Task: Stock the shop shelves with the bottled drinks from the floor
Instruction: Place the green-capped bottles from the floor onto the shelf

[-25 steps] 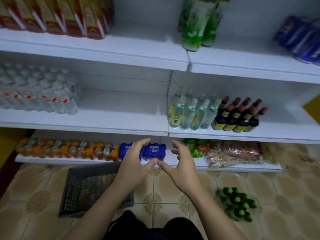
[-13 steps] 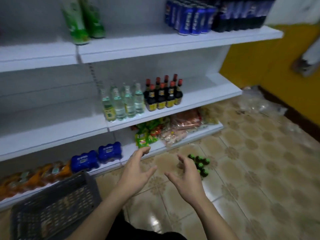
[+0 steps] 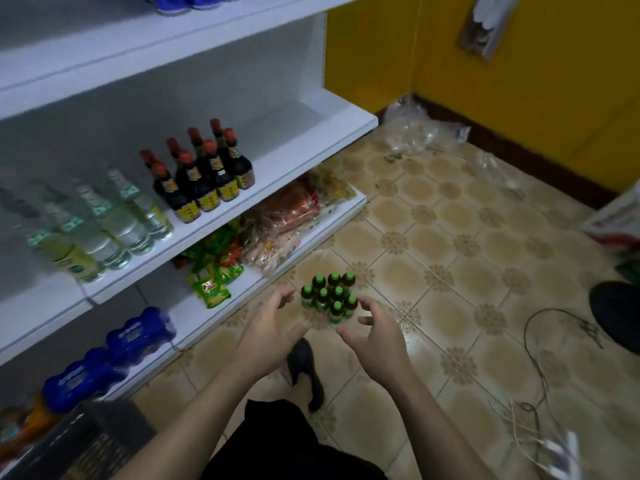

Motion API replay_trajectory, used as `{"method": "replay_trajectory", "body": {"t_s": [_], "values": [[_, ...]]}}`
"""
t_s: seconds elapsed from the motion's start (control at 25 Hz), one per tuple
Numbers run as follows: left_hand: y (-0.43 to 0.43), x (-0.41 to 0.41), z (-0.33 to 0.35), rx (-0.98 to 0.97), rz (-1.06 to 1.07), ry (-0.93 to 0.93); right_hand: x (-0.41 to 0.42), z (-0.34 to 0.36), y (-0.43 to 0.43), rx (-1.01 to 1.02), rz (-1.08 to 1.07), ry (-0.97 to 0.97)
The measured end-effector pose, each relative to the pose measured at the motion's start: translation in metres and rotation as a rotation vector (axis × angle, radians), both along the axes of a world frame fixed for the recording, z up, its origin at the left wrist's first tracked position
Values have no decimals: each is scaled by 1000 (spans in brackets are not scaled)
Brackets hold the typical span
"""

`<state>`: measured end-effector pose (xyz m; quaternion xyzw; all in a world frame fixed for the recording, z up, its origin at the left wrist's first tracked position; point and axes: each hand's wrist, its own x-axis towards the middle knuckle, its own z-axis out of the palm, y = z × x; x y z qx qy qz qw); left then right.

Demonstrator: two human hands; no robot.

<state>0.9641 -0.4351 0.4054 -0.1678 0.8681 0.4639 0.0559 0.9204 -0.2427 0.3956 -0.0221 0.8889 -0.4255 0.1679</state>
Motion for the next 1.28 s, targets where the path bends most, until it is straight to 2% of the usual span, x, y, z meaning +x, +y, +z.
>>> {"method": "replay_trajectory", "body": {"t_s": [0.12, 0.4, 0.6, 0.84, 1.12, 1.28], "values": [[-9, -57, -21, 42, -26, -45, -58, -15, -15, 24, 1, -45], [-42, -203, -72, -9, -107, -213, -192, -60, -51, 36, -25, -167], [-51, -269, -131, 55, -67, -336, -257, -126, -68, 29, -20, -263], [-49, -321, -256, 54, 55, -466, -319, -257, -80, 87, 39, -431], [-65, -358, -436, 115, 140, -717, -352, -420, -75, 161, 134, -561], [-68, -362, -518, 90, 24, -818, -360, -477, -73, 191, 153, -617]]}}
